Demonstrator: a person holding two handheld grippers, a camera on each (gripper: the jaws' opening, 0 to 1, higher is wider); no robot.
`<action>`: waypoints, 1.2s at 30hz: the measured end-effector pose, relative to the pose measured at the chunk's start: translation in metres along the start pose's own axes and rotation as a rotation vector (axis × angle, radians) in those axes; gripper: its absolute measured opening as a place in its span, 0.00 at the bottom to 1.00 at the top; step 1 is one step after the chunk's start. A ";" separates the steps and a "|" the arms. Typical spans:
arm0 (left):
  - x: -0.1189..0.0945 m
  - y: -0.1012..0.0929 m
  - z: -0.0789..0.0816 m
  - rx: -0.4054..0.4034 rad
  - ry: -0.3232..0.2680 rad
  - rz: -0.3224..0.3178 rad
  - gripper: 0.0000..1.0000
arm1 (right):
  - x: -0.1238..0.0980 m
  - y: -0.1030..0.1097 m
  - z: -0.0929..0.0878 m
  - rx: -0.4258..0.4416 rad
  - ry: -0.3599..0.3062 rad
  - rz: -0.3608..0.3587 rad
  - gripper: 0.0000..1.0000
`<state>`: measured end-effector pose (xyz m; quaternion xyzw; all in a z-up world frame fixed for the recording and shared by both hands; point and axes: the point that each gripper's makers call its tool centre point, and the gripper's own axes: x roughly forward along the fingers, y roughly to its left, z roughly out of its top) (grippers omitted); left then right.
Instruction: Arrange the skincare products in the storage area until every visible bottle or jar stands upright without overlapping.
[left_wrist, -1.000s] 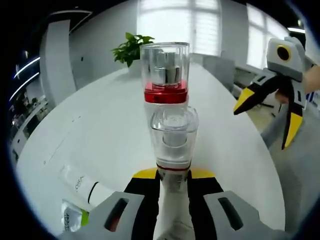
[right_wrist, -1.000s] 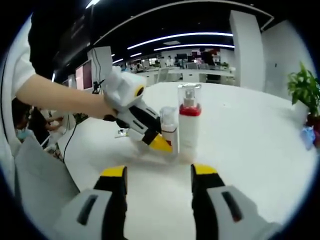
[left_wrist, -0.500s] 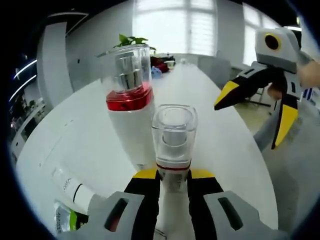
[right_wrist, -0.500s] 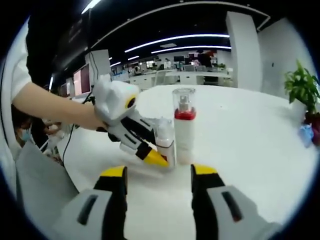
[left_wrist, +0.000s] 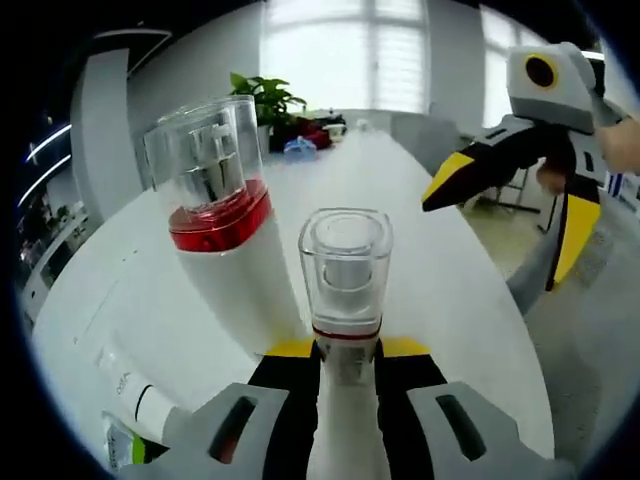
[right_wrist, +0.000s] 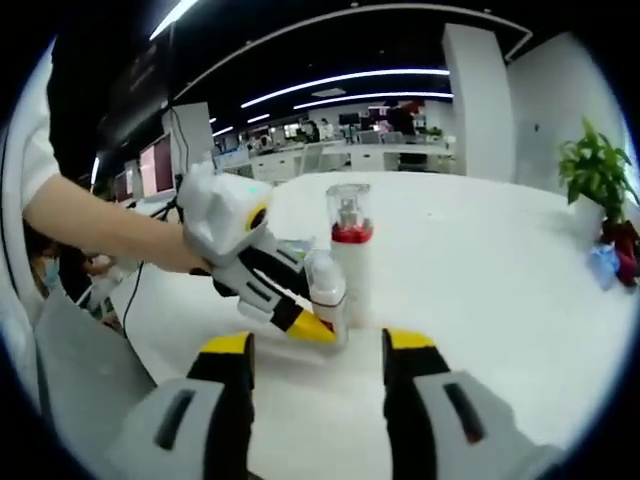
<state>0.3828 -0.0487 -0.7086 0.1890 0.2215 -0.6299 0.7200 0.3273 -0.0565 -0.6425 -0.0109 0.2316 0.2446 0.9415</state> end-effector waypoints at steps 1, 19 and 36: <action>0.001 0.000 0.001 0.000 -0.001 -0.001 0.18 | 0.000 -0.001 0.000 0.000 0.000 -0.004 0.51; -0.001 -0.001 -0.002 -0.002 0.015 -0.018 0.23 | 0.000 -0.001 -0.005 0.005 0.018 0.000 0.51; -0.036 0.001 -0.012 -0.044 0.037 0.052 0.36 | -0.005 0.002 -0.004 -0.028 0.038 0.000 0.58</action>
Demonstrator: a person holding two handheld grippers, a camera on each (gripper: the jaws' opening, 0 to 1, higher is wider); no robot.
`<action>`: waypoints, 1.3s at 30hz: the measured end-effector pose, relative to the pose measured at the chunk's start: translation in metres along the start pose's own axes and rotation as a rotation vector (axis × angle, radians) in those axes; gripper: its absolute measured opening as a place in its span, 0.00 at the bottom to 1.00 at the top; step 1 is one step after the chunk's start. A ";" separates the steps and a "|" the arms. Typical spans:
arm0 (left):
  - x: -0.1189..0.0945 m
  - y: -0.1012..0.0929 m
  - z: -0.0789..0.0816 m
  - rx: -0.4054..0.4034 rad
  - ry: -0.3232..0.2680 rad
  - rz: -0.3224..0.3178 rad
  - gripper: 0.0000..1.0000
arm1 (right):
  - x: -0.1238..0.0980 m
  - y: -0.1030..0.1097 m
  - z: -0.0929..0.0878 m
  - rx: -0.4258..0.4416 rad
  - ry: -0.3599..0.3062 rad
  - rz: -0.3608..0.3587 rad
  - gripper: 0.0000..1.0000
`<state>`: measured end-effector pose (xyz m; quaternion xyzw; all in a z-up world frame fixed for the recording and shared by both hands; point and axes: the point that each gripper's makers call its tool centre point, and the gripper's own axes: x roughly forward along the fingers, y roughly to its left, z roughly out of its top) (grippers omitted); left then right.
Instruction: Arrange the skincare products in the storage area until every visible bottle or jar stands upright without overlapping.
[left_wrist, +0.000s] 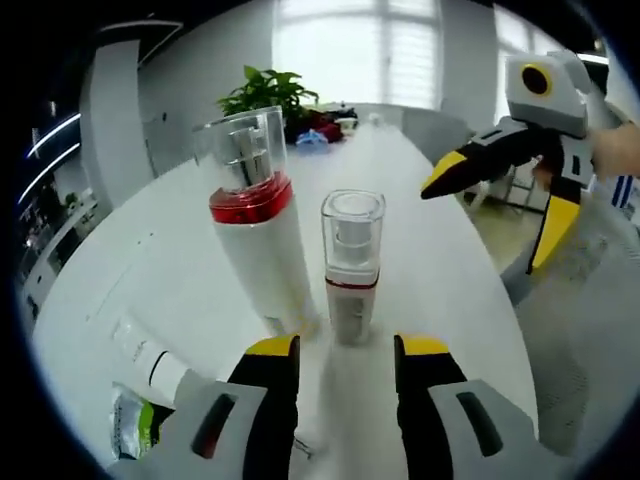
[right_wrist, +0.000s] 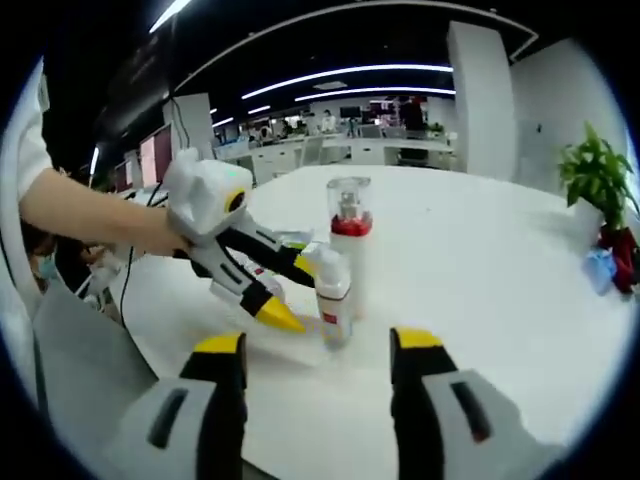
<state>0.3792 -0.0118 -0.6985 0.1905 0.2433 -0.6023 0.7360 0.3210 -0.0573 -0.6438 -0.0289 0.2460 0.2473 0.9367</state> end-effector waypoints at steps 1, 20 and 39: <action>-0.002 0.000 0.000 -0.004 0.000 0.006 0.37 | 0.000 0.000 0.000 -0.002 0.000 0.000 0.59; -0.069 -0.007 -0.030 -0.138 0.023 0.163 0.55 | -0.015 0.007 0.003 -0.020 0.012 0.012 0.69; -0.147 -0.032 -0.054 -0.375 -0.050 0.345 0.76 | -0.030 0.024 0.001 -0.035 0.029 0.057 0.76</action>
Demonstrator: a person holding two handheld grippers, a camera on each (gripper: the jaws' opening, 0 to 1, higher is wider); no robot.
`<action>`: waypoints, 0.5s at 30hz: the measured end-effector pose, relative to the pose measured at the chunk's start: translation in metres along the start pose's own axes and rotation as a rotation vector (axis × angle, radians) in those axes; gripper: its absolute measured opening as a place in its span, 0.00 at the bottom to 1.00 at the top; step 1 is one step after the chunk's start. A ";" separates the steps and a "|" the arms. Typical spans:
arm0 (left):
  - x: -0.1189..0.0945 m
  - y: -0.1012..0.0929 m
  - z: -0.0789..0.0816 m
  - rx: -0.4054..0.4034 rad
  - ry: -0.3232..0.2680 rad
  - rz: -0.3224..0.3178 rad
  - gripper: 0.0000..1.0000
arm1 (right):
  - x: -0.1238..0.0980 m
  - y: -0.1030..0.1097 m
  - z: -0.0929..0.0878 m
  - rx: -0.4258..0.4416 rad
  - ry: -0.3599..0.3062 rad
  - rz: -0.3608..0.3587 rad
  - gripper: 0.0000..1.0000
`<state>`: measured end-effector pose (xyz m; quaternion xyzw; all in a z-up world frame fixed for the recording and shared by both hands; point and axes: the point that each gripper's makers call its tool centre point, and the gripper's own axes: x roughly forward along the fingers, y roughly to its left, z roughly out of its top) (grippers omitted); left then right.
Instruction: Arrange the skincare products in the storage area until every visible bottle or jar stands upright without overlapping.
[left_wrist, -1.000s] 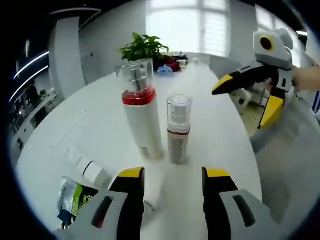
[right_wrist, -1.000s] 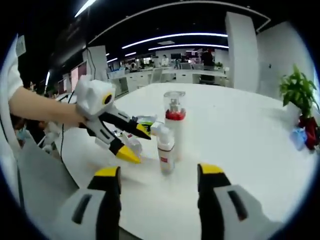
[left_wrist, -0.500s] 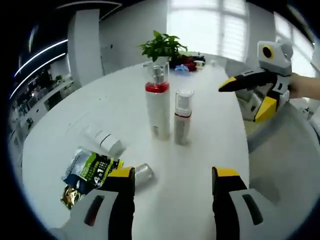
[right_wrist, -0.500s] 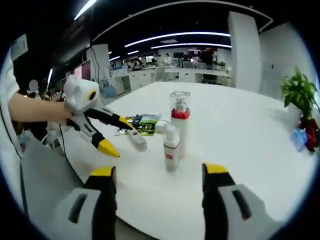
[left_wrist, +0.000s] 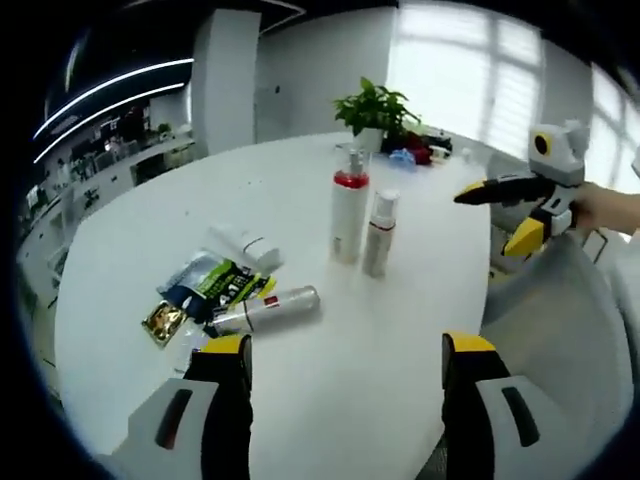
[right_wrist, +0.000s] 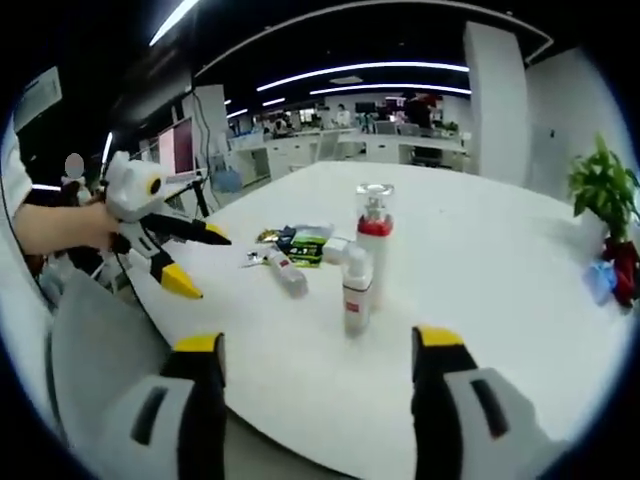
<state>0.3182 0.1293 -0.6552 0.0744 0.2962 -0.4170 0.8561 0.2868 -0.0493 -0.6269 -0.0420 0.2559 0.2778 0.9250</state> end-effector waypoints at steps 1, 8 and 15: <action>-0.004 0.000 -0.002 -0.011 0.001 0.009 0.76 | -0.001 0.000 -0.001 -0.001 0.001 0.002 0.77; -0.031 0.005 -0.003 -0.071 -0.057 0.083 0.81 | -0.004 0.003 -0.005 0.007 0.015 0.024 0.78; -0.046 0.009 -0.021 -0.138 -0.057 0.149 0.82 | -0.007 0.002 -0.003 0.016 0.013 0.036 0.80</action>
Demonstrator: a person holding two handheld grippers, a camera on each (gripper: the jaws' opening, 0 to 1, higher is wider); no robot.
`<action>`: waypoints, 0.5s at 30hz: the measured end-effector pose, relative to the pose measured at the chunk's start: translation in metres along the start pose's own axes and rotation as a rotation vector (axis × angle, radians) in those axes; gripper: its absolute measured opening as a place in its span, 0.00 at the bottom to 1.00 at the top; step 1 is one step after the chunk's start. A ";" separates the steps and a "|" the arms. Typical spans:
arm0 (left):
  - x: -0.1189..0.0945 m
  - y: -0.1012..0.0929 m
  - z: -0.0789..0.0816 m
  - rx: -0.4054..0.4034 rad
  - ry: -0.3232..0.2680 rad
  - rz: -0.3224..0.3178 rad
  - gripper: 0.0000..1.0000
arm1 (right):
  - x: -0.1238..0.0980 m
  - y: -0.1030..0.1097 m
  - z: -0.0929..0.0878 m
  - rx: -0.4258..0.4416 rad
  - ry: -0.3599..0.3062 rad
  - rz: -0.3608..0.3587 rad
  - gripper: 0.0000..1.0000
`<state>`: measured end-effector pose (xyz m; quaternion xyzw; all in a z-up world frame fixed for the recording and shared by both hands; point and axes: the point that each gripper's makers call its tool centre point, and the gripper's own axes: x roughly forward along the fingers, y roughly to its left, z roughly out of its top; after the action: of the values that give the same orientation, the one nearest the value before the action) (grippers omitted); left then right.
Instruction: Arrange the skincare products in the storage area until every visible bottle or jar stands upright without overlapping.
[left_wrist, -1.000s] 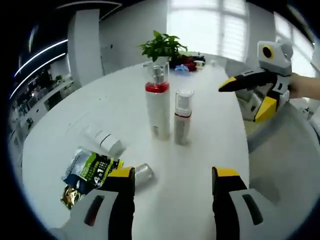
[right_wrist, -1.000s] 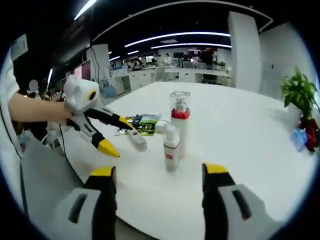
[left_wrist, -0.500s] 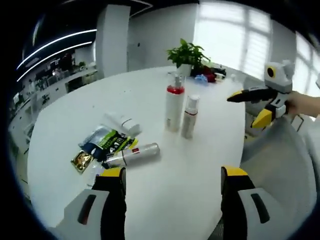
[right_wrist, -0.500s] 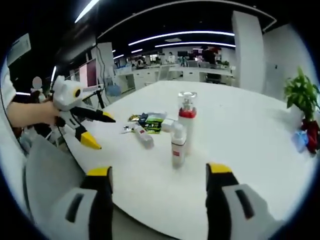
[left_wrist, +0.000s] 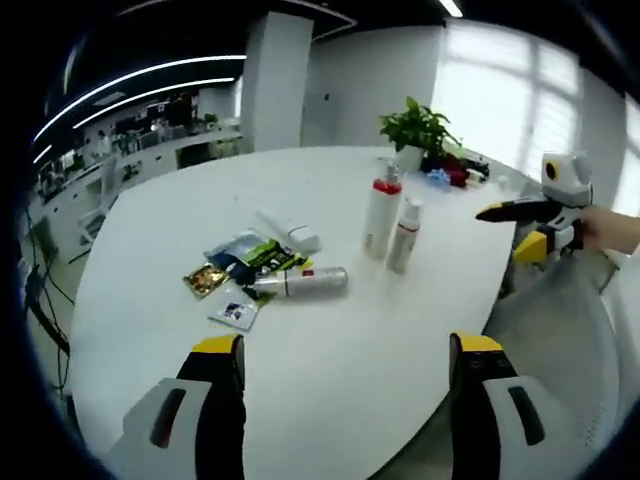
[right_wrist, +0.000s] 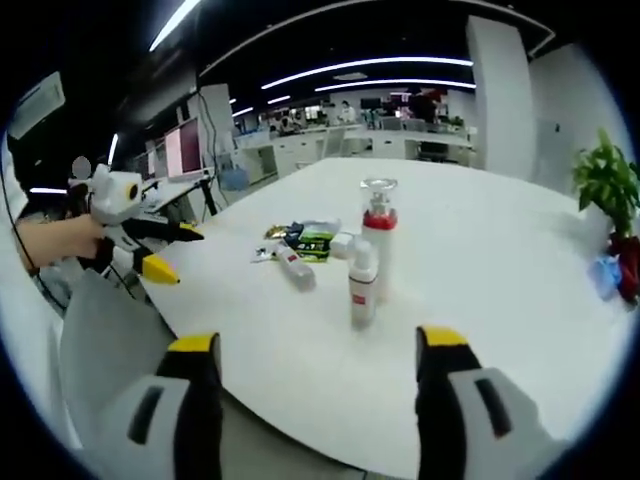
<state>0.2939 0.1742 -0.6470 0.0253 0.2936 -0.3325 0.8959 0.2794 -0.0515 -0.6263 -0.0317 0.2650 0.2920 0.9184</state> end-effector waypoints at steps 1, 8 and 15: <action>-0.003 0.001 -0.003 -0.009 0.000 0.011 0.82 | -0.001 0.000 0.000 0.002 -0.001 0.001 0.81; -0.017 0.001 -0.010 -0.056 -0.014 0.048 0.83 | -0.007 -0.002 -0.007 0.014 0.008 0.006 0.82; -0.022 0.003 -0.009 -0.066 -0.013 0.071 0.84 | -0.008 -0.002 -0.009 0.015 0.016 0.009 0.84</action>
<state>0.2779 0.1915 -0.6432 0.0038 0.2976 -0.2908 0.9093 0.2704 -0.0592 -0.6303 -0.0259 0.2747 0.2940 0.9151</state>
